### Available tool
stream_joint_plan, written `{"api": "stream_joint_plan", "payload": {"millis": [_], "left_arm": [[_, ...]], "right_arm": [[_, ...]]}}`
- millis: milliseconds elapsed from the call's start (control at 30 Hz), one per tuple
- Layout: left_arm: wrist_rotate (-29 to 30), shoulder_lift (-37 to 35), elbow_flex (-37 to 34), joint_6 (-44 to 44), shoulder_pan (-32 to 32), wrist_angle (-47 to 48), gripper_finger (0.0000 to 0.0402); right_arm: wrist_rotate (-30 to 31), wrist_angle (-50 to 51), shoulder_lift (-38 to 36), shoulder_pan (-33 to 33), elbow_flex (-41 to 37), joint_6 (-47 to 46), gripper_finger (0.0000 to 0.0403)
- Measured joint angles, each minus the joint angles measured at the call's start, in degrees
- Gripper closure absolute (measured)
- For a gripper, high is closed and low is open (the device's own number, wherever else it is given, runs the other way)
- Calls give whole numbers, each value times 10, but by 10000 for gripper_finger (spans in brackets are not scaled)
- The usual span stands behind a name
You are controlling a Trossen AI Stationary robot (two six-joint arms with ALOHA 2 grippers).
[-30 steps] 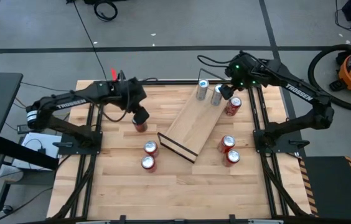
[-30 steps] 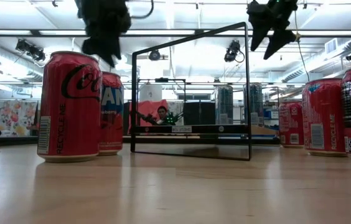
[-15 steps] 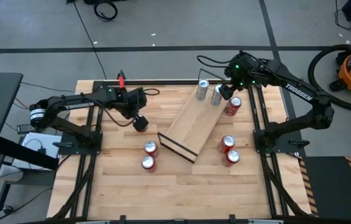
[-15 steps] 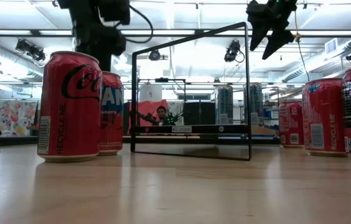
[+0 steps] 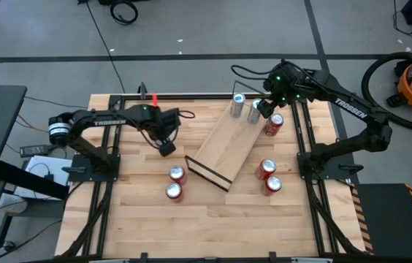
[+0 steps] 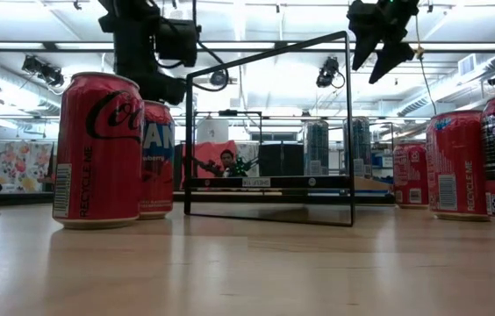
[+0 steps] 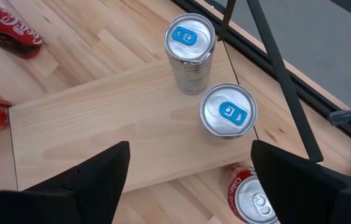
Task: Place canned beverage on shelf
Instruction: Put the left red-white soda can on the shelf
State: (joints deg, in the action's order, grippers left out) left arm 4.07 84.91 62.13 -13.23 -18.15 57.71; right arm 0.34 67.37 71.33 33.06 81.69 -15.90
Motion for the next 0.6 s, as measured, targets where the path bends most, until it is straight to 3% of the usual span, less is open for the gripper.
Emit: {"api": "stream_joint_plan", "payload": {"millis": [200, 467, 600], "left_arm": [[-4, 4, 0, 83, 1, 4, 19], [-4, 3, 1, 244, 1, -1, 97], [-6, 3, 1, 320, 1, -7, 101]], "right_arm": [[0, 0, 0, 0, 0, 0, 58], [0, -1, 0, 0, 0, 0, 58], [0, -3, 0, 0, 0, 0, 58]]}}
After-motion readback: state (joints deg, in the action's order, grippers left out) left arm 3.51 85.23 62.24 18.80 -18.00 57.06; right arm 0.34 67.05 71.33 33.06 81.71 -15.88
